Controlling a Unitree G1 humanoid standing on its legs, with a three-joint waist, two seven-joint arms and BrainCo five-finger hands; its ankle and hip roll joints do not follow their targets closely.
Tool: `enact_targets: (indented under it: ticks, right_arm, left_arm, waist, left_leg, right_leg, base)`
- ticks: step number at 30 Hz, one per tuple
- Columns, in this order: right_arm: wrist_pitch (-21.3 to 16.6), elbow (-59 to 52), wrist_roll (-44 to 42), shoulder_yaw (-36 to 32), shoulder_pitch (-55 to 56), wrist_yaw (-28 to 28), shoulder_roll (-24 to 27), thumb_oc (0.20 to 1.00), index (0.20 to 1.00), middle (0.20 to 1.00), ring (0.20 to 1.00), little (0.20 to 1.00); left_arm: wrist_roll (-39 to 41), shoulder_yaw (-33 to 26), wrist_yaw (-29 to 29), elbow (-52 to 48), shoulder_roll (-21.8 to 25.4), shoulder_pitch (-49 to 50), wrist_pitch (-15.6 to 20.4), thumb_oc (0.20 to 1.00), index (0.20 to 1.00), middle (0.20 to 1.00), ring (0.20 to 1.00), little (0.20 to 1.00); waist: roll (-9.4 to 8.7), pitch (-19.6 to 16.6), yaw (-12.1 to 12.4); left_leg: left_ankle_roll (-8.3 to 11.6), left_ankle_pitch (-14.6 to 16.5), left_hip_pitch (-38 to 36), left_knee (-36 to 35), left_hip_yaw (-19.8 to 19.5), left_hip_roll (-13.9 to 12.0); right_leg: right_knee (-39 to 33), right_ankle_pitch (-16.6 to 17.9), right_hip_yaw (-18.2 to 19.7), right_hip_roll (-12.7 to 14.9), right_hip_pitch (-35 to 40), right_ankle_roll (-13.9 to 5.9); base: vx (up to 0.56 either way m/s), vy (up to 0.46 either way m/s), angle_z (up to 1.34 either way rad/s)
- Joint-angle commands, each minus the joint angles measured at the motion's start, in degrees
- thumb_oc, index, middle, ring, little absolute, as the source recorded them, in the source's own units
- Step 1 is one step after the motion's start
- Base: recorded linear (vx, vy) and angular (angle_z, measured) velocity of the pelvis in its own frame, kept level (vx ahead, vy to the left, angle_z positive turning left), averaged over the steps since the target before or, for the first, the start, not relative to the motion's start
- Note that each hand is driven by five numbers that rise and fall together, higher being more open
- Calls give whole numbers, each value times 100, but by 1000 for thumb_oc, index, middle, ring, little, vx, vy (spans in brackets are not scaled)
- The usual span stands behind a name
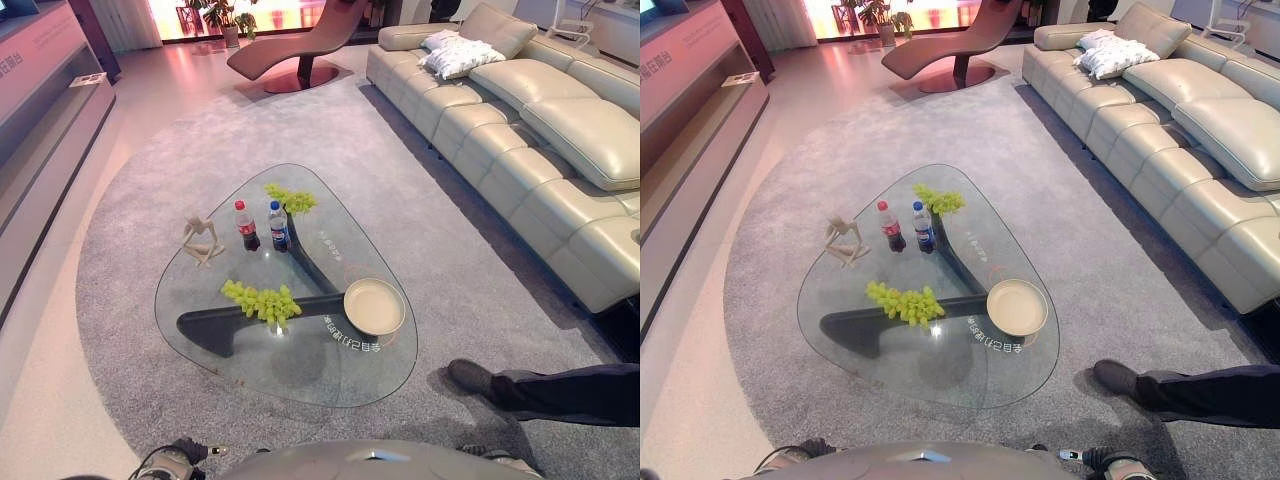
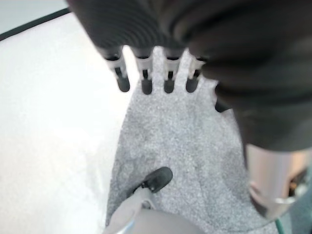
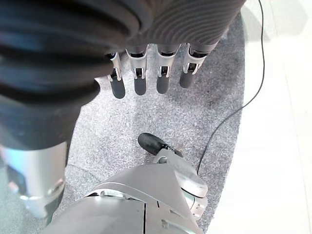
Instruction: Pick up fruits into the plate
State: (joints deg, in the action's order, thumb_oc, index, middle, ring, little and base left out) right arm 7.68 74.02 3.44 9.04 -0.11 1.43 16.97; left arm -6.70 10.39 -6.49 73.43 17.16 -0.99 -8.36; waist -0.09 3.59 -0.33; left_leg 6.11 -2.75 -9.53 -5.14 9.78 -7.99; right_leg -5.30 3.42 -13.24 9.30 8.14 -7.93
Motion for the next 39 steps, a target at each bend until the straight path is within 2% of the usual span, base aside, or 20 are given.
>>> enact_targets:
  ticks: [1,18,25,27,29,33,36,39]
  right_arm:
    - [33,355,85,210,-377,-18,16,1000,1000,1000,1000,1000]
    - [62,330,34,222,-405,-24,7,1000,1000,1000,1000,1000]
    - [38,315,82,230,-418,20,118,1000,1000,1000,1000,1000]
    - [40,280,39,235,-454,52,193,1000,1000,1000,1000,1000]
    - [31,226,5,258,-512,100,301,1000,1000,1000,1000,1000]
    - [35,92,-95,354,-660,163,575,1000,1000,1000,1000,1000]
    - [19,60,-129,401,-710,142,688,1000,1000,1000,1000,1000]
    - [-74,14,-186,477,-791,58,839,1000,1000,1000,1000,1000]
  left_arm:
    - [-11,-4,-33,339,84,-331,164,1000,1000,1000,1000,1000]
    - [-56,-23,-282,300,99,-336,245,1000,1000,1000,1000,1000]
    - [-404,98,-687,123,225,-435,643,1000,1000,1000,1000,1000]
    - [-867,195,-907,1,313,-501,840,1000,1000,1000,1000,1000]
    - [-1151,392,-1142,-201,469,-587,924,1000,1000,1000,1000,1000]
    - [-1169,684,-1462,-869,1048,-899,991,1000,1000,1000,1000,1000]
    - [-1212,729,-1578,-1303,1404,-1148,1079,1000,1000,1000,1000,1000]
    - [-1299,742,-1881,-1967,1979,-1574,1159,1000,1000,1000,1000,1000]
  waist:
    - [-174,69,-31]
    - [-147,130,-48]
    - [-107,191,-109]
    - [-81,237,-128]
    - [-42,291,-157]
    - [98,450,-228]
    - [178,560,-268]
    - [272,815,-325]
  left_leg:
    - [-297,613,85,97,-438,267]
    - [-284,614,79,105,-372,248]
    - [-277,603,112,114,-324,248]
    - [-275,589,145,117,-300,243]
    - [-272,562,185,114,-276,238]
    - [-277,490,352,105,-244,240]
    - [-276,436,494,96,-227,248]
    - [-268,360,735,90,-209,271]
  right_leg:
    - [255,-538,494,-230,41,108]
    - [243,-521,456,-185,34,90]
    - [257,-521,504,-180,-16,81]
    - [271,-518,518,-176,-61,76]
    - [291,-513,538,-176,-116,69]
    - [338,-496,615,-176,-330,75]
    - [346,-455,654,-165,-489,77]
    - [363,-397,709,-152,-743,86]
  base:
    - [0,0,0]
    - [0,0,0]
    - [14,7,-6]
    - [-5,11,-3]
    - [-18,40,-4]
    - [-58,69,-3]
    - [-114,83,-5]
    - [-150,75,-9]
